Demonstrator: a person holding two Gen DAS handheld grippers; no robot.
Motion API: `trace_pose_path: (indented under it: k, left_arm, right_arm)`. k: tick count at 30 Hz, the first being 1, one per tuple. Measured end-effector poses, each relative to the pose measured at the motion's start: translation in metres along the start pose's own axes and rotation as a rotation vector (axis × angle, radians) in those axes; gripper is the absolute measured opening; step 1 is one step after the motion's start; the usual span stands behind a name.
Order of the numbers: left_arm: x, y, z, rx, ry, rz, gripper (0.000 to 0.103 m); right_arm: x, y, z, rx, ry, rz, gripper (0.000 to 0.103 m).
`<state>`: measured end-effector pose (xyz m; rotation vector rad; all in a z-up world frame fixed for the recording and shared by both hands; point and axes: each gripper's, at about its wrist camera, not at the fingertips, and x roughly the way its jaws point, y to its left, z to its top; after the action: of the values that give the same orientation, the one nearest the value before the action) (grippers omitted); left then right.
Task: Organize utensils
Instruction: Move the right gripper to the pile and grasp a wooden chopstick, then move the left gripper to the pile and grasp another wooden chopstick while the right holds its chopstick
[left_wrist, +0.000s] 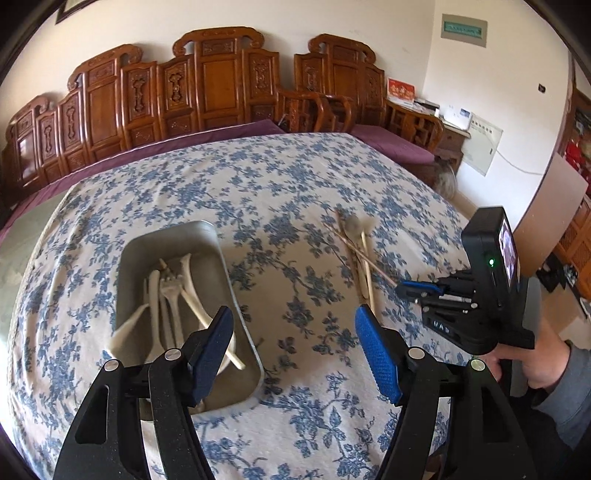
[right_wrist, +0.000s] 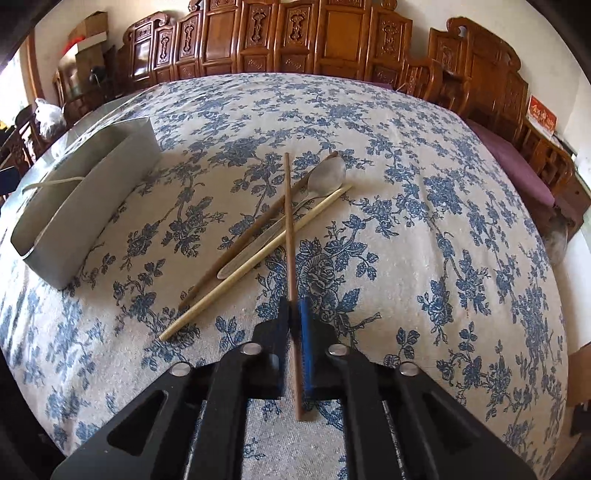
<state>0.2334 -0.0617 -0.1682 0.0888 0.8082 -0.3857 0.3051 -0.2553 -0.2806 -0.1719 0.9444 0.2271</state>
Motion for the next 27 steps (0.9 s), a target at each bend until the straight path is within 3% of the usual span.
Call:
trace_pose_path:
  k: [10,19,27]
  left_arm:
    - [0.018,-0.034,-0.014,0.038,0.021,0.019,0.065]
    - [0.039,-0.058,-0.022,0.070,0.079,0.020,0.065]
    - [0.076,-0.071,-0.025,0.057,0.168,0.001,0.042]
  right_arm:
    - [-0.025,-0.005,-0.011,0.040,-0.072,0.087,0.006]
    - [-0.039,-0.043,-0.010,0.176,-0.130,0.083,0.006]
    - [-0.038,-0.061,-0.013,0.237,-0.131,0.092,0.006]
